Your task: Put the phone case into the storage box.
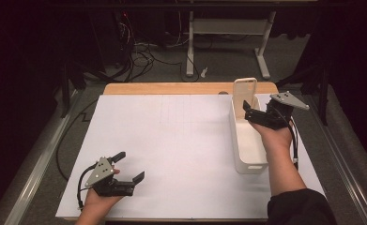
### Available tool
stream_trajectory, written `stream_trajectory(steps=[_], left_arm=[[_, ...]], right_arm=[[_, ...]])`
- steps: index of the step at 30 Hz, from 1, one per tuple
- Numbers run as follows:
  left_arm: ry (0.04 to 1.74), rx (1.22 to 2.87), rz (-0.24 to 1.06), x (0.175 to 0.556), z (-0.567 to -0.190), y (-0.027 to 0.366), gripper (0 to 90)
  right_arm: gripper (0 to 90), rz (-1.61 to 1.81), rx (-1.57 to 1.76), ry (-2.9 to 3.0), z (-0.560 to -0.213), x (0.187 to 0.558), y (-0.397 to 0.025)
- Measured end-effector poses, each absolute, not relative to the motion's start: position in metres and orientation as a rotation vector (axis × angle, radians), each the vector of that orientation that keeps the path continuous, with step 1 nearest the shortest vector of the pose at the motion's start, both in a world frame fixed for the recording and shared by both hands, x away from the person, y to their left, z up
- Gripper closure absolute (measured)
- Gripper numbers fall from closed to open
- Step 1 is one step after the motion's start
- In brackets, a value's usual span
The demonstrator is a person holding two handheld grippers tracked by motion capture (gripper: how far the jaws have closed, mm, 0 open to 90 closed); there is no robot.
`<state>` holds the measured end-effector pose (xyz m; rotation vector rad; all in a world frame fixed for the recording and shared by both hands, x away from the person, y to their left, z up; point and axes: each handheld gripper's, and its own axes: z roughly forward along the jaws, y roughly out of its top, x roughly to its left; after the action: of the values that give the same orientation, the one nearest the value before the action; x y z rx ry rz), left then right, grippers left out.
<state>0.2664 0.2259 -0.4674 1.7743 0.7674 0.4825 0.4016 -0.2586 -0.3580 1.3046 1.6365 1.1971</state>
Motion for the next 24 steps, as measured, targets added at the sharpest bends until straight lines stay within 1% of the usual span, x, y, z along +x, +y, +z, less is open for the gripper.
stream_trajectory(steps=[9, 24], left_arm=[[0.776, 1.78, 0.487, 0.266, -0.467, 0.227, 2.1], [0.788, 1.776, 0.488, 0.266, -0.467, 0.229, 2.1]], right_arm=[[0.1, 1.229, 1.284, 1.665, -0.35, 0.38, -0.266], [0.1, 1.207, 1.225, 1.711, -0.352, 0.351, -0.28]])
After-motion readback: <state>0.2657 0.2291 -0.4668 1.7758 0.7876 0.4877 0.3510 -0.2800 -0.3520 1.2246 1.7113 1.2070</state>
